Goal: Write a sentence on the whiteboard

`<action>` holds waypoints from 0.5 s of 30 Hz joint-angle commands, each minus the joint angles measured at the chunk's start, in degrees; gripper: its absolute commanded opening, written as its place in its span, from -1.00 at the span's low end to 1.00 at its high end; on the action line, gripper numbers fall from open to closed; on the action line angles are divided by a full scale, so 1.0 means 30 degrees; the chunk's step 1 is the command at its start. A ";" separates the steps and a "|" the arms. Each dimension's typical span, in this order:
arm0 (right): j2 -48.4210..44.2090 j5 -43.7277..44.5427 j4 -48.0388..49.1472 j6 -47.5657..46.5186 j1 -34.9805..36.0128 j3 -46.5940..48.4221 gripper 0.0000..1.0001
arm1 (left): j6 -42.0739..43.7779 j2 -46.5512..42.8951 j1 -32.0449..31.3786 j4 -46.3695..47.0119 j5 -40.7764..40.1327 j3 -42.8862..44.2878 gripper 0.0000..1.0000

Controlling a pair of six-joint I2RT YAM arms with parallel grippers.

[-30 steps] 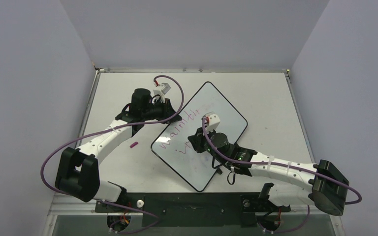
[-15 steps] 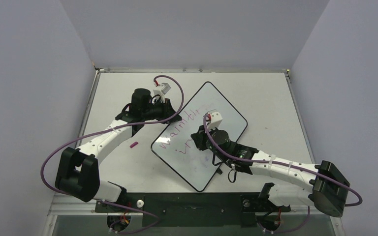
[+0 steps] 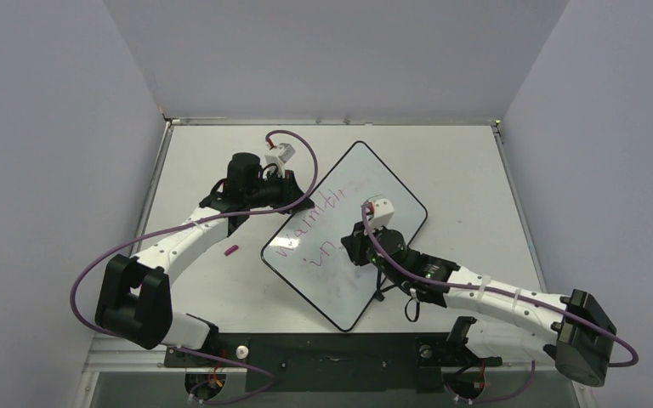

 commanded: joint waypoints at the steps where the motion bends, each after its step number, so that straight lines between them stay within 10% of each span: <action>1: -0.1042 0.0788 -0.0127 -0.0728 -0.0072 0.0942 -1.00 | 0.1567 -0.0506 0.0195 0.0818 -0.1232 0.0024 -1.00; 15: -0.0749 0.1945 -0.0823 -0.2387 -0.0509 0.3259 -1.00 | 0.1550 -0.0572 0.0196 0.0818 -0.1202 0.0018 -1.00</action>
